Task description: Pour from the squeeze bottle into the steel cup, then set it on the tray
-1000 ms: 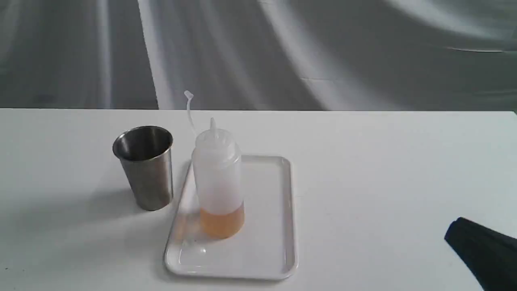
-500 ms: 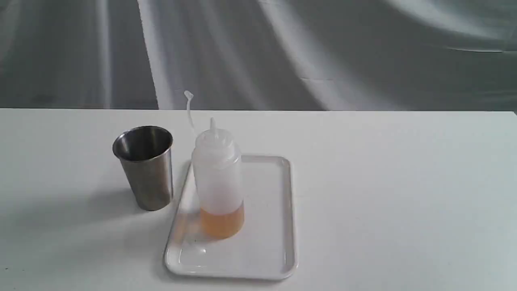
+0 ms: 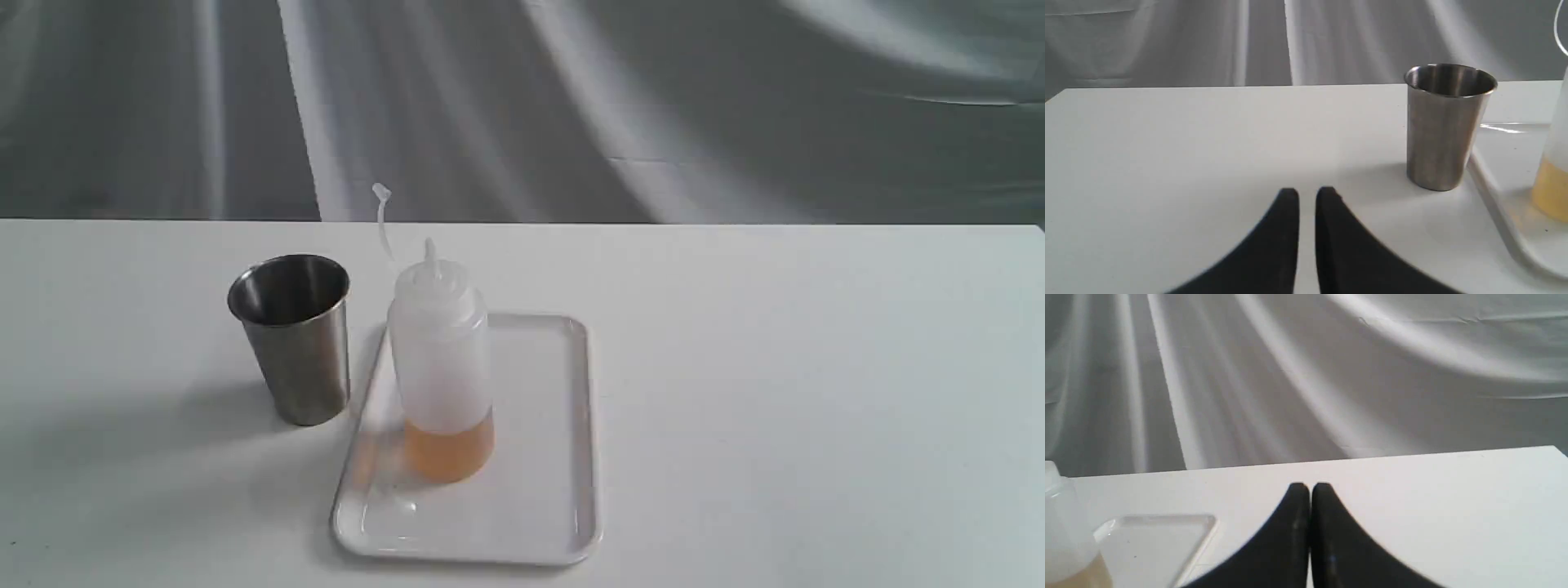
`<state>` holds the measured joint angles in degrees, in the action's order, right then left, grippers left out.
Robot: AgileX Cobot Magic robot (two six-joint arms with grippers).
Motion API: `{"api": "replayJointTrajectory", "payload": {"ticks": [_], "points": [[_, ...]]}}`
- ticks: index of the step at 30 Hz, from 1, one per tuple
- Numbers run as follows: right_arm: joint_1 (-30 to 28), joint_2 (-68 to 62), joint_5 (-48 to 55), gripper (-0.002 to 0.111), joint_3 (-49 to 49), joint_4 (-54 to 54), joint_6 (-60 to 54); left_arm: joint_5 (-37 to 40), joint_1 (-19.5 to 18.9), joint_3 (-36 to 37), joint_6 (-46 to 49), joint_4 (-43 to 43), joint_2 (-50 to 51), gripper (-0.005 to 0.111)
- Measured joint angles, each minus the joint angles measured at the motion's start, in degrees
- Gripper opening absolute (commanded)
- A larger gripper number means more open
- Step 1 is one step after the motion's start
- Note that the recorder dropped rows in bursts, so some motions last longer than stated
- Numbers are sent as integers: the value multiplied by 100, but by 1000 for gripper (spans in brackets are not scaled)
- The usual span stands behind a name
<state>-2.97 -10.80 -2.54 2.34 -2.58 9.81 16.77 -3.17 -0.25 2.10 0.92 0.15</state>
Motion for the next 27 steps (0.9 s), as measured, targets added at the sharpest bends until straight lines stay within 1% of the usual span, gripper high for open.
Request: {"api": "replayJointTrajectory", "payload": {"ticks": [7, 16, 27], "points": [[-469, 279, 369, 0, -210, 13, 57, 0, 0, 0, 0, 0, 0, 8], [-845, 831, 939, 0, -213, 2, -65, 0, 0, 0, 0, 0, 0, 8], [-932, 1045, 1710, 0, -213, 2, -381, 0, 0, 0, 0, 0, 0, 8]]}}
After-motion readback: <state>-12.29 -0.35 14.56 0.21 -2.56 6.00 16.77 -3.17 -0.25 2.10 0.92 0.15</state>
